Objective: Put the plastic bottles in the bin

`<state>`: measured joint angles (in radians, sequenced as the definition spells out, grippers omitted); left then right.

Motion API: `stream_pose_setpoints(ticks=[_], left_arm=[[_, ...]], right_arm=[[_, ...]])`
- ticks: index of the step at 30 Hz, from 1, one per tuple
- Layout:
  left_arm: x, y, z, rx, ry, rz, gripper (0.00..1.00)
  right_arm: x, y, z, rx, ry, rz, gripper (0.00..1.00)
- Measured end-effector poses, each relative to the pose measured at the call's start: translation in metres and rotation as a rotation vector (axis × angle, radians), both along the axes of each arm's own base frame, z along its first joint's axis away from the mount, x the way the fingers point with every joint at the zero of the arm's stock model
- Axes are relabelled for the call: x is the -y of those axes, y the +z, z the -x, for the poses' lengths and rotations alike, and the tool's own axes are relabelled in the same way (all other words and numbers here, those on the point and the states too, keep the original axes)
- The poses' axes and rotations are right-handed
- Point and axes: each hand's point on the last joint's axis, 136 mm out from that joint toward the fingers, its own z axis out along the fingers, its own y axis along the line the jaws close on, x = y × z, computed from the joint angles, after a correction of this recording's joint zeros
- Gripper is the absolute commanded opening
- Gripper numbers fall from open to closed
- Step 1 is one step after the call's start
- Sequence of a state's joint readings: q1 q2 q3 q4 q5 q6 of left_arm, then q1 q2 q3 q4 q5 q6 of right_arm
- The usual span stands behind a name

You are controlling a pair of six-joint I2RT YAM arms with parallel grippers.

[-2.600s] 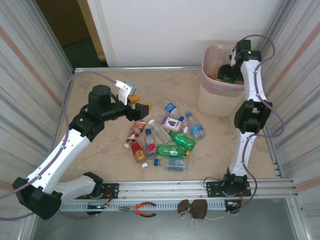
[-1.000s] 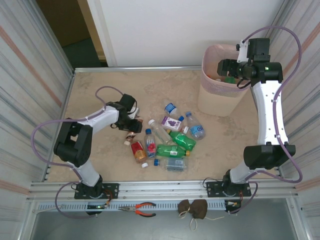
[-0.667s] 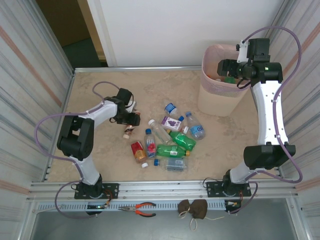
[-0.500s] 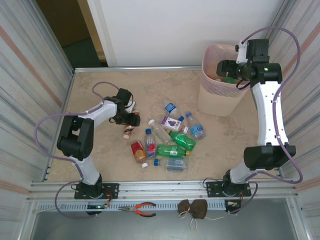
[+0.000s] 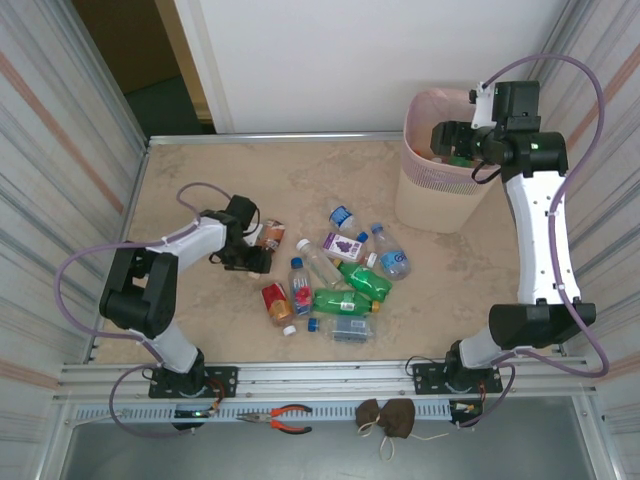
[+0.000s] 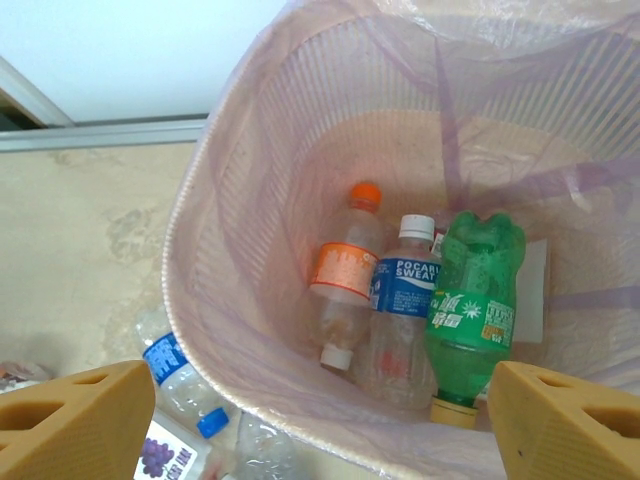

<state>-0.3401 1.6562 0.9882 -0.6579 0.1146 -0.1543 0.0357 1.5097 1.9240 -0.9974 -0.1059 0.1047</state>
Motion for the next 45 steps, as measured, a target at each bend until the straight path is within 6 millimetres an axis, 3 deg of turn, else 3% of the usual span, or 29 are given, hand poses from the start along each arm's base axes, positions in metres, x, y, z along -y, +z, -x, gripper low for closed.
stream_pose_setpoints(ticks=[8, 23, 36, 40, 45], left_arm=[[0.004, -0.001, 0.004, -0.014, -0.003, 0.013, 0.47], [0.010, -0.007, 0.013, -0.048, -0.029, 0.008, 0.52], [0.010, -0.011, 0.012, -0.064, -0.030, -0.004, 0.35], [0.013, -0.001, 0.007, -0.034, -0.032, 0.009, 0.33], [0.029, 0.043, -0.008, 0.091, -0.055, 0.115, 0.31]], right_arm=[[-0.001, -0.003, 0.005, -0.005, 0.004, 0.000, 0.85], [-0.002, -0.004, 0.007, -0.002, 0.005, 0.000, 0.85], [-0.001, -0.011, 0.010, -0.023, -0.004, -0.011, 0.84], [-0.003, -0.005, 0.012, -0.004, -0.002, -0.023, 0.83], [-0.018, 0.006, 0.018, 0.038, 0.037, -0.098, 0.82]])
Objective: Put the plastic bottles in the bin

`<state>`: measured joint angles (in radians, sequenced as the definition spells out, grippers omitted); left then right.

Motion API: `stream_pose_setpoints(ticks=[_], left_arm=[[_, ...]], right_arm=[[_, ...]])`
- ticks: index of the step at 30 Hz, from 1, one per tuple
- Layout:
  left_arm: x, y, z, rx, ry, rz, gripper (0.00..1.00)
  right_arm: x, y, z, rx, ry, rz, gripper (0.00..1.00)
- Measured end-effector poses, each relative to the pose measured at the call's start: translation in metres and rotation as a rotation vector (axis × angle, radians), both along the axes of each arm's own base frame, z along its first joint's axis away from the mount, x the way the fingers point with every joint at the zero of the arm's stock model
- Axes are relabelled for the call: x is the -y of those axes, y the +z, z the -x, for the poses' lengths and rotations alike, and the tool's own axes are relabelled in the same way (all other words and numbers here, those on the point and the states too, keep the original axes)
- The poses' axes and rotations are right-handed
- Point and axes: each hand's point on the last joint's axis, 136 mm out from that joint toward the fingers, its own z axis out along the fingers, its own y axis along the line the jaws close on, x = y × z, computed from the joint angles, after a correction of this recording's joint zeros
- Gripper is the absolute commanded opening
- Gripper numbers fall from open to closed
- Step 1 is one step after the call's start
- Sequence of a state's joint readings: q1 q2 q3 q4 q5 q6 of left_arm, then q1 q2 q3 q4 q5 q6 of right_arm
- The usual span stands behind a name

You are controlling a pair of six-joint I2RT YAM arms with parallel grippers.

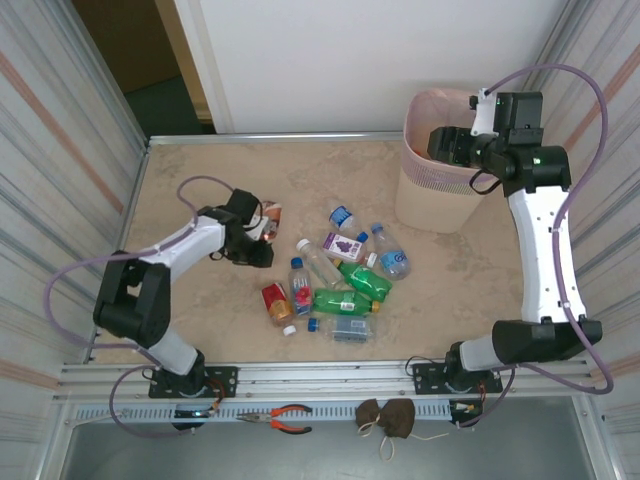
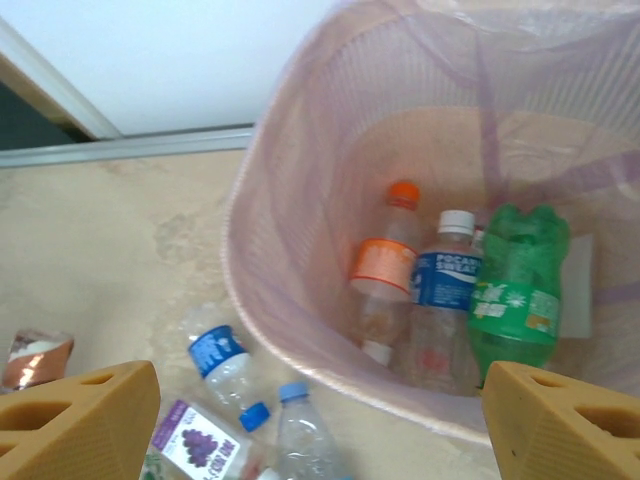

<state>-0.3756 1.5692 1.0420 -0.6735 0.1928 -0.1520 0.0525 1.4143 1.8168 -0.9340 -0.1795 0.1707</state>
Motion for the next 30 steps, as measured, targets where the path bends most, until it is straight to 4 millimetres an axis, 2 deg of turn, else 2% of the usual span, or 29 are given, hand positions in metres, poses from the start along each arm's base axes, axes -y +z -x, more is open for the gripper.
stream_pose_setpoints(ticks=[3, 6, 10, 13, 16, 21, 26, 30], left_arm=[[0.017, 0.038, -0.008, 0.105, -0.034, 0.114, 0.30], [0.037, 0.077, -0.011, 0.208, -0.093, 0.247, 0.29], [0.070, 0.119, -0.003, 0.306, -0.216, 0.396, 0.29], [0.094, 0.143, 0.008, 0.355, -0.319, 0.473, 0.29], [0.115, 0.158, 0.020, 0.387, -0.416, 0.524, 0.29], [0.136, 0.171, 0.036, 0.409, -0.513, 0.575, 0.29], [0.144, 0.180, 0.040, 0.430, -0.546, 0.598, 0.29], [0.146, 0.182, 0.041, 0.435, -0.552, 0.603, 0.29]], right_arm=[[-0.015, 0.003, 0.005, 0.022, 0.042, -0.086, 0.82], [-0.039, 0.005, 0.008, 0.039, 0.111, -0.188, 0.82], [-0.087, 0.013, 0.014, 0.056, 0.249, -0.313, 0.83], [-0.125, 0.023, 0.023, 0.066, 0.360, -0.376, 0.85], [-0.158, 0.028, 0.031, 0.065, 0.457, -0.420, 0.88], [-0.197, 0.020, 0.035, 0.023, 0.558, -0.457, 0.90], [-0.221, 0.002, 0.036, -0.034, 0.602, -0.453, 0.90], [-0.234, -0.010, 0.038, -0.075, 0.619, -0.446, 0.85]])
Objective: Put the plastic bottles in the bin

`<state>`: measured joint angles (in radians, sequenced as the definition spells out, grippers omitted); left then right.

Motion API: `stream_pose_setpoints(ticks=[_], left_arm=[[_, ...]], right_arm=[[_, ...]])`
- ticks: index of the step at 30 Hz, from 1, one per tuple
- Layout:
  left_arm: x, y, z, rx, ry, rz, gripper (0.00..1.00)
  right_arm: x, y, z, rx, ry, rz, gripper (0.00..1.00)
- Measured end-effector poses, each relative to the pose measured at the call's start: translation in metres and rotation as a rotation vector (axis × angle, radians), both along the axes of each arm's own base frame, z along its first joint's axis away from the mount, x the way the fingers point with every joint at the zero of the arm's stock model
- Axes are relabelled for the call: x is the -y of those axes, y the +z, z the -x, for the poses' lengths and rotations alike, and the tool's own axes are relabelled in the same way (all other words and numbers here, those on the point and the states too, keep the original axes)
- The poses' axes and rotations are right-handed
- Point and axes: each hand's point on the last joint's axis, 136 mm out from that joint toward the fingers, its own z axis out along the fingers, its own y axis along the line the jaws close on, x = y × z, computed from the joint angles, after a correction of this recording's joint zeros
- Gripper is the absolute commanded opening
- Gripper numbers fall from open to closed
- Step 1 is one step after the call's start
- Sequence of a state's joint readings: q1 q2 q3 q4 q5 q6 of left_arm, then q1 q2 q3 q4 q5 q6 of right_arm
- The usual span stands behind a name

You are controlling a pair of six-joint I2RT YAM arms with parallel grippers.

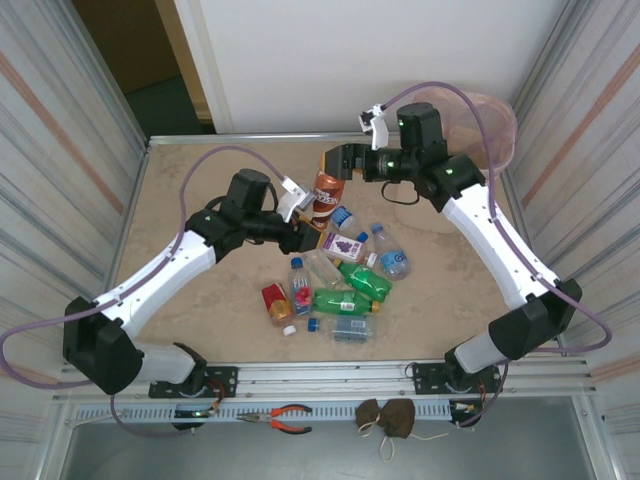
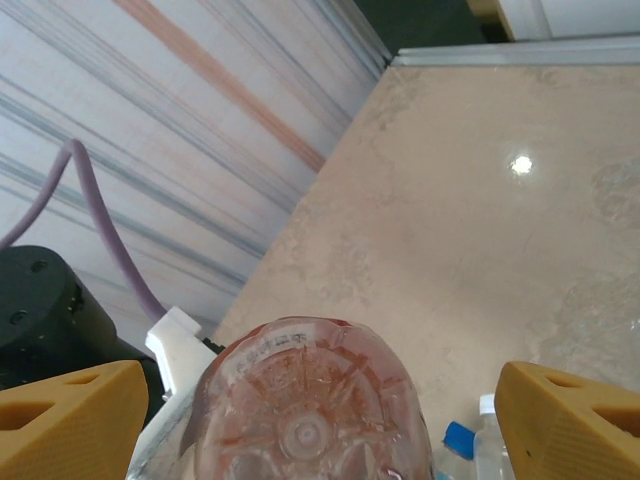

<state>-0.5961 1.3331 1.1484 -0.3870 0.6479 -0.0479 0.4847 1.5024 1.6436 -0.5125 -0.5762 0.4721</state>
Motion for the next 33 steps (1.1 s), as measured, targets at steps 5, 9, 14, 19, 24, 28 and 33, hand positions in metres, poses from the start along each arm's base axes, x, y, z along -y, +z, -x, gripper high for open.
stream_pose_setpoints(ticks=[5, 9, 14, 19, 24, 28, 33], left_arm=[[0.000, 0.000, 0.000, 0.000, -0.001, -0.001, 0.29], [0.000, 0.000, 0.000, 0.000, -0.001, -0.001, 0.29], [0.000, 0.000, 0.000, 0.001, -0.001, -0.001, 0.30], [0.001, 0.000, 0.000, 0.003, -0.001, 0.001, 0.33], [0.001, 0.000, -0.001, 0.000, 0.005, 0.001, 0.50], [0.001, 0.004, -0.004, 0.018, 0.018, 0.007, 0.61], [-0.004, 0.015, -0.002, 0.053, 0.034, 0.020, 0.65]], right_arm=[[-0.007, -0.007, 0.002, -0.037, 0.007, -0.002, 0.77], [-0.009, -0.006, 0.002, -0.051, 0.003, -0.011, 0.70], [-0.009, -0.004, 0.001, -0.048, 0.000, -0.019, 0.62], [-0.009, -0.004, 0.001, -0.044, -0.003, -0.018, 0.55], [-0.009, -0.004, 0.000, -0.042, -0.006, -0.018, 0.53], [-0.006, -0.005, -0.004, -0.039, -0.027, -0.010, 0.53], [0.015, -0.005, -0.020, -0.035, -0.093, -0.006, 0.53]])
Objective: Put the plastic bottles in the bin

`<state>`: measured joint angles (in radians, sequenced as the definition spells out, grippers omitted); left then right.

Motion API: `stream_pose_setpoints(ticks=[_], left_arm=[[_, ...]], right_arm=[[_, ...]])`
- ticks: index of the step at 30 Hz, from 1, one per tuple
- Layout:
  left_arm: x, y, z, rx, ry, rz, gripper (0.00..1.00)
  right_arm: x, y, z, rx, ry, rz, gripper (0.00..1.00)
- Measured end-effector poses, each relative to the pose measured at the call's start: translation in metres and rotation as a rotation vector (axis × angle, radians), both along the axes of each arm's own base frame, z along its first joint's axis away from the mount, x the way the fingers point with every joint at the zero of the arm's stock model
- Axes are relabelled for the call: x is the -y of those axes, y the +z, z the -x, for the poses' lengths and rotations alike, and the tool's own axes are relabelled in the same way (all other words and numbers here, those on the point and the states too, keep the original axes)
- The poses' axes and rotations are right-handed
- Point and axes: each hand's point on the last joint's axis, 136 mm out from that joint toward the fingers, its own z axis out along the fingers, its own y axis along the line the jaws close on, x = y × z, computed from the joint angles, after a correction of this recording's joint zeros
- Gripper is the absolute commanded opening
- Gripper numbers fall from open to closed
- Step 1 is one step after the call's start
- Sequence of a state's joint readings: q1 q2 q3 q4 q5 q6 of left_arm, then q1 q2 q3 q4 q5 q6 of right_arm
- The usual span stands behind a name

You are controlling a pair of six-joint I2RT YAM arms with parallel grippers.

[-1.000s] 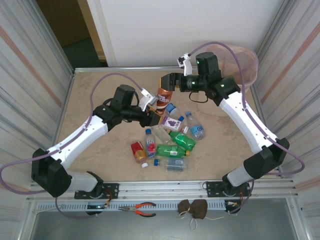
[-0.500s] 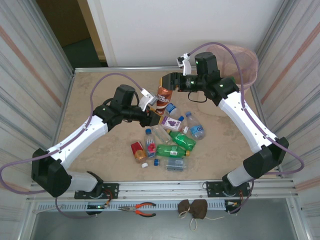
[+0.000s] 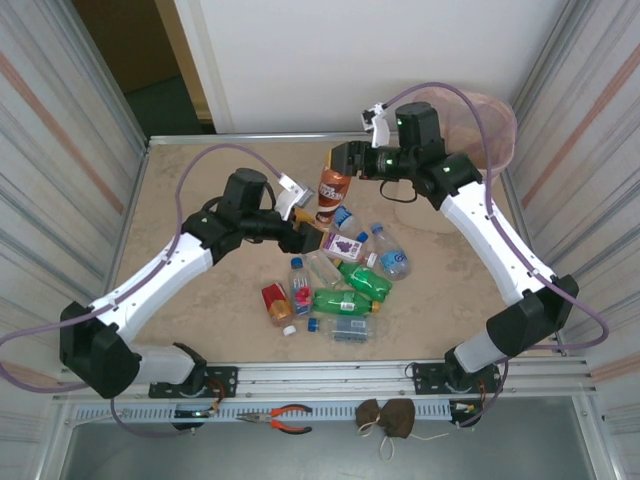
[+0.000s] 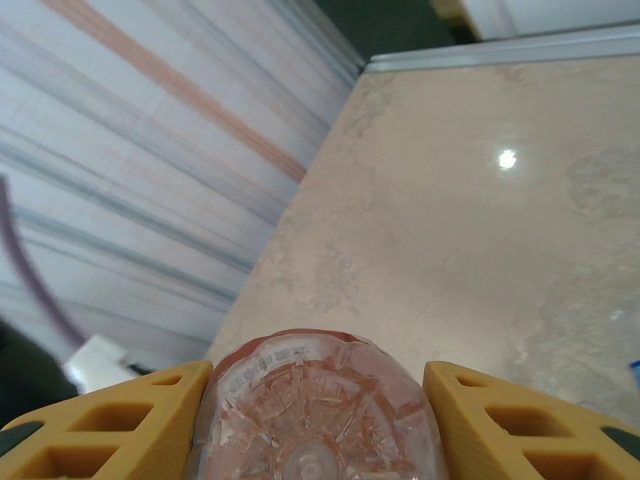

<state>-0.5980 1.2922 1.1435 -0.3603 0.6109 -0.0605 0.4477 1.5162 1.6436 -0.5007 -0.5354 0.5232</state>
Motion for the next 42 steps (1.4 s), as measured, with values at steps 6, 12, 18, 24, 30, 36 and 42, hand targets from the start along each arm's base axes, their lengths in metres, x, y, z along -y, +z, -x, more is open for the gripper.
stream_pose_setpoints(ticks=[6, 12, 18, 24, 30, 36, 42], left_arm=[[-0.008, 0.016, 0.007, 0.049, 0.017, 0.020, 0.66], [-0.013, 0.014, 0.009, 0.056, 0.034, 0.012, 0.66], [-0.015, 0.012, 0.007, 0.061, 0.050, 0.003, 0.66], [-0.017, 0.013, 0.008, 0.065, 0.055, 0.003, 0.66], [-0.018, 0.010, 0.008, 0.058, 0.061, -0.001, 0.66], [-0.019, 0.002, 0.008, 0.039, 0.069, -0.013, 0.66], [-0.022, -0.007, 0.003, 0.018, 0.084, -0.026, 0.66]], right_arm=[[0.068, 0.013, -0.039, 0.027, -0.190, 0.004, 0.54], [0.162, 0.064, -0.073, 0.154, -0.436, -0.015, 0.54], [0.242, 0.110, -0.085, 0.287, -0.646, -0.004, 0.53], [0.280, 0.108, -0.109, 0.381, -0.766, 0.127, 0.52], [0.294, 0.066, -0.143, 0.475, -0.767, 0.400, 0.49], [0.278, 0.016, -0.172, 0.573, -0.610, 0.643, 0.48], [0.265, -0.043, -0.198, 0.610, -0.439, 0.853, 0.48]])
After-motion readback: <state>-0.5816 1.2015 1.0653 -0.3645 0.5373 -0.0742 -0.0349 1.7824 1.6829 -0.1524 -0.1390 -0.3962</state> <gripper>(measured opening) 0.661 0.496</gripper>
